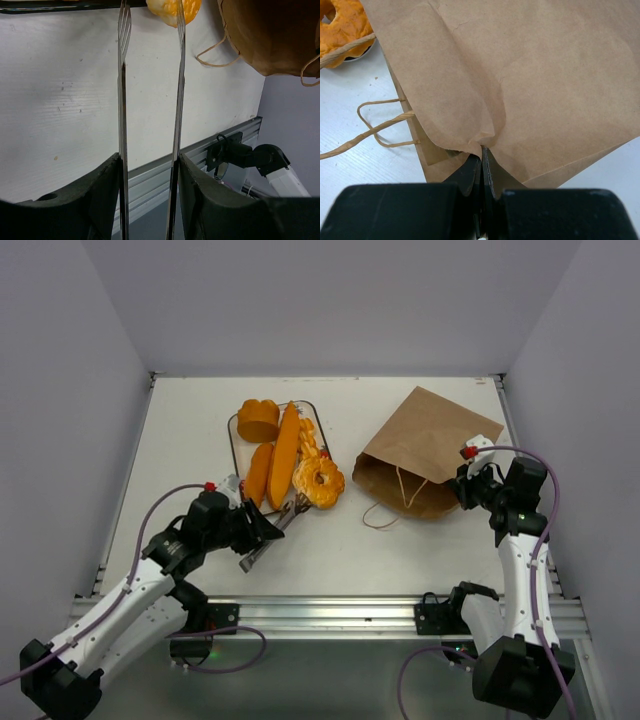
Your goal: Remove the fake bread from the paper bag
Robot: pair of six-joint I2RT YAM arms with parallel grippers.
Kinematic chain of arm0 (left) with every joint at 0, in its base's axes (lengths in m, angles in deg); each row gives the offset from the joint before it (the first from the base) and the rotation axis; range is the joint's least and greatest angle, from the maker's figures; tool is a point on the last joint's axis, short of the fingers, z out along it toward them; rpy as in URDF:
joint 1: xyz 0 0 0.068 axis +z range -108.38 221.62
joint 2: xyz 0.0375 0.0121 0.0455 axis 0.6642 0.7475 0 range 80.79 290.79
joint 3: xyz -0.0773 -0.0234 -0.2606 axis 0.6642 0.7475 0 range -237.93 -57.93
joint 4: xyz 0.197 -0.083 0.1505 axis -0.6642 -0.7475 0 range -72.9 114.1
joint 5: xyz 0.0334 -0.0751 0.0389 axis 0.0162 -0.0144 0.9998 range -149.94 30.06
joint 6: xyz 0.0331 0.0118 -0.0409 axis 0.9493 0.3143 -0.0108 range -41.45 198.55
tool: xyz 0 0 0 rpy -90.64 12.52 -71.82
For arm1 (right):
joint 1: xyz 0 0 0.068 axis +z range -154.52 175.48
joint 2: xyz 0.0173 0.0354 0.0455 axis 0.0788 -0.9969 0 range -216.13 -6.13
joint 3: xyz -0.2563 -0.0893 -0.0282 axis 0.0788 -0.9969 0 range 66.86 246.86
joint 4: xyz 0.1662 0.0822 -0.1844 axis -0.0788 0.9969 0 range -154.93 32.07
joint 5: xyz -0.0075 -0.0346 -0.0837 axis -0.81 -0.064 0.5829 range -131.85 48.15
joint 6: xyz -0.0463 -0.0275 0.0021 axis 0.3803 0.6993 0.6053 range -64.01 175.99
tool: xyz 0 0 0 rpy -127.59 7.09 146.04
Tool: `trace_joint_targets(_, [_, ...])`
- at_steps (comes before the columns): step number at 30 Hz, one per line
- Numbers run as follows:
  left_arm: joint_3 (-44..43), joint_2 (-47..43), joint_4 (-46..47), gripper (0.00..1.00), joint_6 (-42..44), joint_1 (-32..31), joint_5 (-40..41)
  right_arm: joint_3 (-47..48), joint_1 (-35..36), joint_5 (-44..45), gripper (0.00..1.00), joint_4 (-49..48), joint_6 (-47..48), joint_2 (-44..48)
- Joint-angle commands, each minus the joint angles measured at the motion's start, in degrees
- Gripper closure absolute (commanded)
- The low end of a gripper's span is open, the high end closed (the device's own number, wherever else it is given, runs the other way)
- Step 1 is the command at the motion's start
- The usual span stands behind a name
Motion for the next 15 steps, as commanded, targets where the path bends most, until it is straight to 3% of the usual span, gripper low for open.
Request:
trace_joint_targets(1, [-3.96, -1.49, -2.69, 0.50, 0.15, 0.68, 1.36, -0.24, -0.23, -0.73, 1.00, -1.18, 0.00, 0.83])
trace_joint_targets(10, [-13.36, -6.06, -8.75, 0.60, 6.13, 0.59, 2.07, 0.02, -0.23, -1.17, 1.00, -1.09, 0.09, 0.48])
trace_joint_targets(15, [-13.99, -7.21, -7.28, 0.62, 7.01, 0.59, -3.63, 0.63, -0.23, -1.44, 1.00, -0.83, 0.00, 0.39])
